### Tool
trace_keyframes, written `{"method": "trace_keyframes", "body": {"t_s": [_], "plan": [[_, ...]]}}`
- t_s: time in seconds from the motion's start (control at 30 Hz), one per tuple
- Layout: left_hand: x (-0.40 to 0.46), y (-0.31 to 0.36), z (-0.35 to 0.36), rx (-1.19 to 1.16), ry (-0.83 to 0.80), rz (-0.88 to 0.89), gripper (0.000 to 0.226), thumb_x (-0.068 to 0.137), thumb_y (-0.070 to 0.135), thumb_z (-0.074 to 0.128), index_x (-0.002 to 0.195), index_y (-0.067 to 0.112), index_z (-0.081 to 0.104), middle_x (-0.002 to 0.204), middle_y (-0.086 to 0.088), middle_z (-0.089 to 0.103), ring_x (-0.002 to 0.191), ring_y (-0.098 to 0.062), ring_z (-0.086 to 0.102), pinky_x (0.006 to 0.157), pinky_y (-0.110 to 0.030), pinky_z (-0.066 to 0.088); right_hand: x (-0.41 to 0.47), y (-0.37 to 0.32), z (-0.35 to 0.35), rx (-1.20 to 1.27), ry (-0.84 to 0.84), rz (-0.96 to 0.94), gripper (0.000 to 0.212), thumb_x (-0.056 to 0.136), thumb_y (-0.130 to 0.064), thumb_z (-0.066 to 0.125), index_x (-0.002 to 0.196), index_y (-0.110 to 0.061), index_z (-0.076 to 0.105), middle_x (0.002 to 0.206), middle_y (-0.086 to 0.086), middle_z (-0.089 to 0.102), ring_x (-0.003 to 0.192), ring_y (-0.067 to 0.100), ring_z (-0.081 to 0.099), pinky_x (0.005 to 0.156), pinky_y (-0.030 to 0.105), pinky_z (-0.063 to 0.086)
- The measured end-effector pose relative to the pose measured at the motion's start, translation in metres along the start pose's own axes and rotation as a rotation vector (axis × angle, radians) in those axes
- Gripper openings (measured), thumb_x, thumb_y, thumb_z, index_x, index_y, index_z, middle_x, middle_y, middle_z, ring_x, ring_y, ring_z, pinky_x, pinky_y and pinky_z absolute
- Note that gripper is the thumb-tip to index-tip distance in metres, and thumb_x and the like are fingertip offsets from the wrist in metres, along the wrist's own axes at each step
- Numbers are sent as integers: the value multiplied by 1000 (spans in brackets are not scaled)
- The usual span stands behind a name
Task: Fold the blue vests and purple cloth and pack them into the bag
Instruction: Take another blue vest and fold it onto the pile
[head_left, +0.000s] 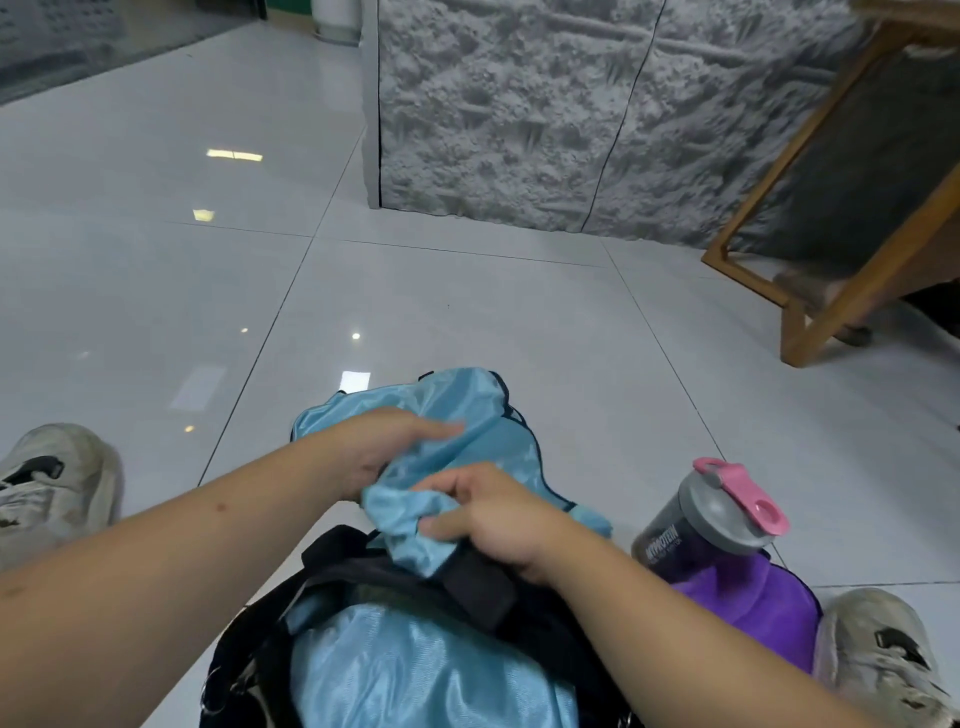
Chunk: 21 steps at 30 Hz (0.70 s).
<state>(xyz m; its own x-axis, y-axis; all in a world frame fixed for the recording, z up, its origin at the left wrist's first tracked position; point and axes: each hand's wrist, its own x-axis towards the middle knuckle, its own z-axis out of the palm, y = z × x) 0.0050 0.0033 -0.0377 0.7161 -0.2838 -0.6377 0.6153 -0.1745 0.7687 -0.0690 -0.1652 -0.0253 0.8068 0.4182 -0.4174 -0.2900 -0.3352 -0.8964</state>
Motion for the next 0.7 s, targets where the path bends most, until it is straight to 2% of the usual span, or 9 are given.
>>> {"method": "trace_keyframes", "body": {"t_s": [0.1, 0.2, 0.27, 0.37, 0.47, 0.5, 0.57, 0.63, 0.7], "plan": [[2, -5, 4, 246, 227, 122, 22, 71, -12, 66, 92, -4, 68, 83, -15, 66, 74, -27, 63, 66, -35, 53, 0, 7, 5, 75, -63, 9, 18, 89, -13, 75, 103, -24, 79, 103, 3, 77, 94, 16, 70, 97, 33, 55], [3, -5, -3, 58, 210, 98, 29, 60, -15, 49, 83, 2, 58, 88, -16, 53, 77, -30, 53, 63, -35, 47, 7, 17, -5, 281, 234, 152, 30, 95, -40, 71, 112, -16, 74, 99, 3, 74, 84, 17, 72, 77, 32, 58], [-3, -9, -5, 31, 28, 51, 48, 59, -16, 43, 98, 1, 65, 94, -22, 61, 85, -39, 63, 71, -41, 55, 14, 28, -15, 352, 492, 271, 37, 103, -43, 60, 122, -11, 65, 101, 5, 69, 83, 21, 73, 66, 33, 60], [-11, -18, -1, 196, -244, 24, 65, 58, -19, 42, 106, 9, 76, 103, -22, 71, 100, -40, 68, 87, -49, 55, 24, 44, -28, 441, 668, 285, 53, 92, -58, 65, 120, -13, 62, 118, 9, 71, 99, 32, 74, 77, 46, 66], [-23, -16, 18, 536, -402, 44, 49, 67, -21, 44, 95, 5, 74, 77, -6, 67, 73, -24, 60, 62, -29, 48, 28, 43, -32, 387, 693, 290, 82, 69, -74, 78, 128, -21, 59, 126, 0, 68, 114, 29, 68, 99, 53, 58], [-29, -13, 26, 669, -435, 56, 45, 70, -18, 46, 92, 9, 74, 69, -1, 62, 64, -19, 55, 56, -25, 43, 29, 43, -33, 367, 668, 301, 84, 63, -71, 84, 124, -16, 64, 120, 2, 73, 109, 29, 71, 98, 53, 59], [-36, -10, 34, 832, -512, 55, 37, 78, -8, 57, 101, 12, 77, 73, -2, 62, 64, -17, 53, 57, -26, 43, 28, 39, -33, 316, 600, 353, 54, 72, -40, 90, 111, -7, 72, 100, 11, 79, 92, 33, 77, 89, 52, 63], [-36, -8, 27, 773, -562, 26, 27, 87, 18, 71, 113, 16, 78, 92, -1, 72, 82, -16, 63, 76, -29, 51, 26, 38, -33, 259, 569, 384, 34, 73, -10, 83, 104, -2, 75, 93, 16, 80, 88, 36, 78, 86, 54, 63], [-32, -7, 17, 629, -403, 51, 36, 87, 54, 73, 108, 25, 81, 100, 3, 75, 89, -14, 65, 83, -29, 50, 22, 39, -34, 299, 533, 326, 30, 71, 0, 74, 102, -1, 76, 93, 19, 79, 90, 39, 77, 88, 57, 62]]}}
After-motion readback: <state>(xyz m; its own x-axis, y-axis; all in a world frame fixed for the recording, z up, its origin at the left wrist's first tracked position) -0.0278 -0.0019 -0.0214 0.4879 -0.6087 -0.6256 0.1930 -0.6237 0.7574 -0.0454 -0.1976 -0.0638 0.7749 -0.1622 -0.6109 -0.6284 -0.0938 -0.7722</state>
